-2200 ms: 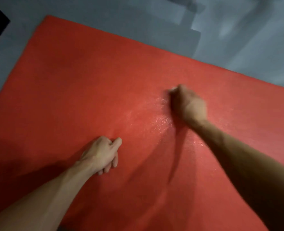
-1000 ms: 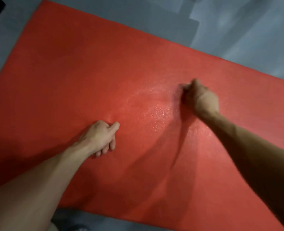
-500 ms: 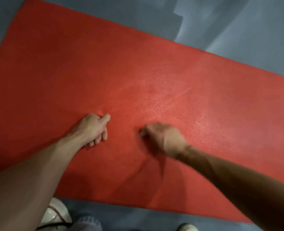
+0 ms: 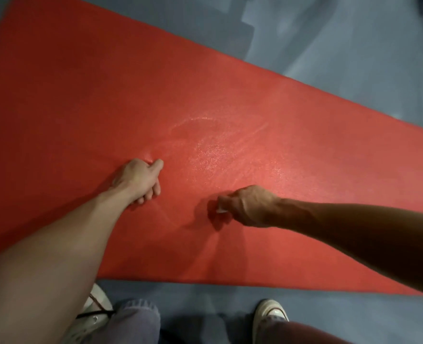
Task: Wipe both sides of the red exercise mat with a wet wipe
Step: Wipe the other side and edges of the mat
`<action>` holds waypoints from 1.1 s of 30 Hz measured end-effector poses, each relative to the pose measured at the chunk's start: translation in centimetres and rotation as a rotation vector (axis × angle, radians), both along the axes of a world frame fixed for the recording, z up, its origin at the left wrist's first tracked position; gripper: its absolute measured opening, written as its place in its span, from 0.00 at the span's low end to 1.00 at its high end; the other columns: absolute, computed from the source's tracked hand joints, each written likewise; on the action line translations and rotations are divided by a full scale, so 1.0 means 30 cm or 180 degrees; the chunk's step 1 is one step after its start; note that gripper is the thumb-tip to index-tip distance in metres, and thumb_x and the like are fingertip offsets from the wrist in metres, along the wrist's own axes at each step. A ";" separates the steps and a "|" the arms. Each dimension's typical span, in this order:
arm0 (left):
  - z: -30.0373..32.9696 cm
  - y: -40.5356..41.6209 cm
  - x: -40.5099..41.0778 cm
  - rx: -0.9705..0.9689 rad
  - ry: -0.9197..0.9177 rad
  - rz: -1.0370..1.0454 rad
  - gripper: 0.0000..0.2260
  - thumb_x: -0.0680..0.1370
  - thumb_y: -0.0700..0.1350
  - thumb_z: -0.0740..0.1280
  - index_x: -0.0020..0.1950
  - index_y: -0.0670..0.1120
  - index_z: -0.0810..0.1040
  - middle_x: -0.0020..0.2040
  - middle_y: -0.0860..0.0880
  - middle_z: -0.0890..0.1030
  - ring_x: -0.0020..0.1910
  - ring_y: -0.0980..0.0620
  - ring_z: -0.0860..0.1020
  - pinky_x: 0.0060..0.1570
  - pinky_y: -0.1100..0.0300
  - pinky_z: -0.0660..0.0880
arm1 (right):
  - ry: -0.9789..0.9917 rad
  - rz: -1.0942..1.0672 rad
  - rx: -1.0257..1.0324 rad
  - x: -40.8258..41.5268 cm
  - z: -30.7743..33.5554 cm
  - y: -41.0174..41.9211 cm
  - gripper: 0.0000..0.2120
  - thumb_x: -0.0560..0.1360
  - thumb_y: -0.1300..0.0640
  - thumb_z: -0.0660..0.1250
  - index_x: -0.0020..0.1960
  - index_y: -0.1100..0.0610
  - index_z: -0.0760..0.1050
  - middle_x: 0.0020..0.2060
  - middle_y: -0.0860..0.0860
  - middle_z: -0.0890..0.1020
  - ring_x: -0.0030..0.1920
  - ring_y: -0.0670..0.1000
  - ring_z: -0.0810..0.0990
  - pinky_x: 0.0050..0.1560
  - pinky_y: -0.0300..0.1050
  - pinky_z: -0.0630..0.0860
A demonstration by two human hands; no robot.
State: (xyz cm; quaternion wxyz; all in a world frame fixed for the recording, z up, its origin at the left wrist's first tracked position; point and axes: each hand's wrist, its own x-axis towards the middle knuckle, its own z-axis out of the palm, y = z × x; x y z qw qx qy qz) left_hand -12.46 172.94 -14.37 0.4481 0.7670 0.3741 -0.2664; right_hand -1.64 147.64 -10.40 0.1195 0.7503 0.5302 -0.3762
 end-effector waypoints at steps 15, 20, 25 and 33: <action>-0.007 -0.009 -0.002 0.0039 0.0025 0.0091 0.31 0.82 0.58 0.54 0.30 0.41 0.82 0.22 0.47 0.77 0.16 0.50 0.72 0.22 0.64 0.66 | -0.0608 -0.2565 -0.0720 0.146 0.054 -0.404 0.11 0.80 0.48 0.65 0.42 0.51 0.70 0.39 0.51 0.81 0.39 0.57 0.81 0.37 0.45 0.73; -0.027 -0.021 0.019 0.0298 0.0210 0.0105 0.31 0.84 0.59 0.53 0.32 0.41 0.81 0.21 0.48 0.75 0.17 0.50 0.72 0.21 0.66 0.66 | -0.0318 -0.3122 -0.0179 0.129 -0.063 -0.412 0.12 0.78 0.56 0.68 0.38 0.54 0.69 0.36 0.53 0.86 0.39 0.54 0.85 0.36 0.43 0.76; 0.058 -0.079 0.102 0.0518 0.1058 -0.0999 0.32 0.86 0.58 0.50 0.37 0.41 0.83 0.31 0.45 0.84 0.31 0.46 0.83 0.32 0.60 0.74 | -0.0164 -0.2691 -0.0708 0.188 -0.065 -0.406 0.14 0.69 0.59 0.78 0.38 0.53 0.72 0.45 0.54 0.86 0.48 0.54 0.85 0.41 0.42 0.76; 0.163 -0.483 0.322 0.1496 0.1346 -0.3501 0.51 0.76 0.67 0.69 0.83 0.52 0.36 0.81 0.39 0.31 0.79 0.26 0.45 0.78 0.37 0.56 | 0.0344 -0.2385 -0.1092 0.247 -0.039 -0.404 0.05 0.69 0.57 0.79 0.40 0.57 0.84 0.33 0.50 0.86 0.38 0.47 0.86 0.38 0.39 0.81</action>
